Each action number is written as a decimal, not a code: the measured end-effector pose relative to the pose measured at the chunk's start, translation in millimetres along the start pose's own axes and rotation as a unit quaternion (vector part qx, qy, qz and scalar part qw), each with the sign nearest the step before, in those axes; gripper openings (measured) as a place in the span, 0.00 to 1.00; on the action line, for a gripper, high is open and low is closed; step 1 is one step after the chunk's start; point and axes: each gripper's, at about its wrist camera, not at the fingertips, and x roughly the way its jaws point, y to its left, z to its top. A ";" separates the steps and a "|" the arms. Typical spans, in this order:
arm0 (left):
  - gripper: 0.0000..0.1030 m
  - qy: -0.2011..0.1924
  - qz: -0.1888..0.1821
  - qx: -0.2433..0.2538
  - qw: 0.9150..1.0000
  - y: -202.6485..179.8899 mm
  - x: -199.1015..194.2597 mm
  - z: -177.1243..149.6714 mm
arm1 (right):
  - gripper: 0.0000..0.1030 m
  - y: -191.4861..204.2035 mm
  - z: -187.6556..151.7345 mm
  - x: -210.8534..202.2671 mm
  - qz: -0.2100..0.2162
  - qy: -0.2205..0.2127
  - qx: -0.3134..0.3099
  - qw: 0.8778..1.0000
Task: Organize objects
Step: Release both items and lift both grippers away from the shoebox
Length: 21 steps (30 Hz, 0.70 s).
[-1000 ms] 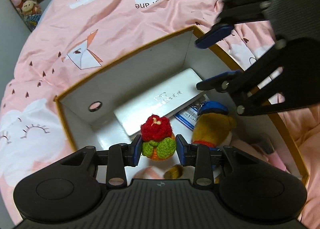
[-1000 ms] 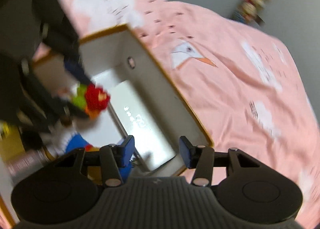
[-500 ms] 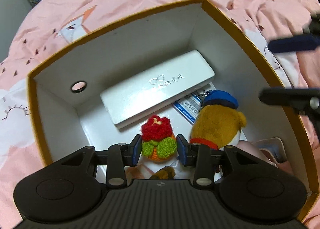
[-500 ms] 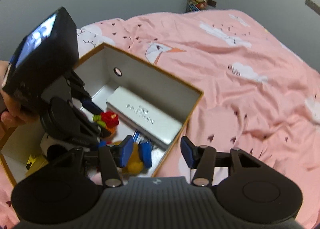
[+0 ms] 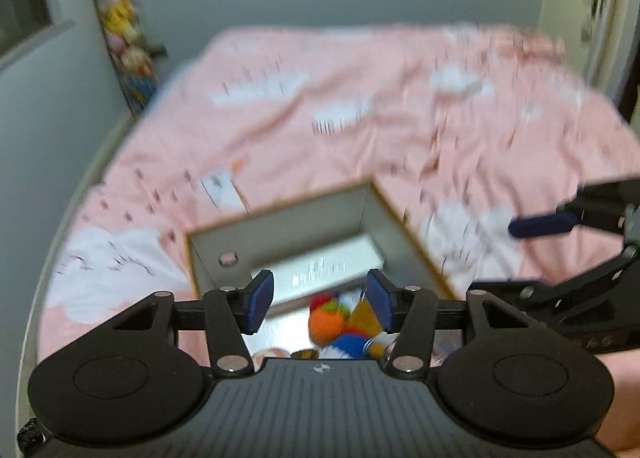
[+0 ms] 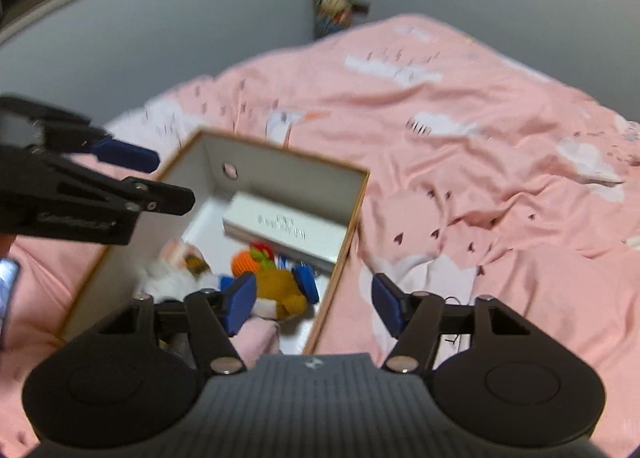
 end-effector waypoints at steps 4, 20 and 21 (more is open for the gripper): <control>0.72 -0.061 0.050 -0.017 0.997 -14.7 -43.0 -5.0 | 0.67 10.8 -11.9 -44.9 -0.006 -0.059 0.024 0.998; 0.87 -0.042 0.130 -0.075 0.988 -44.2 -36.9 -89.4 | 0.78 47.1 -91.6 -39.1 -0.060 -0.042 0.074 0.995; 0.87 -0.031 0.134 -0.081 0.987 -43.3 -30.3 -96.2 | 0.78 48.8 -95.4 -35.1 -0.063 -0.036 0.070 0.995</control>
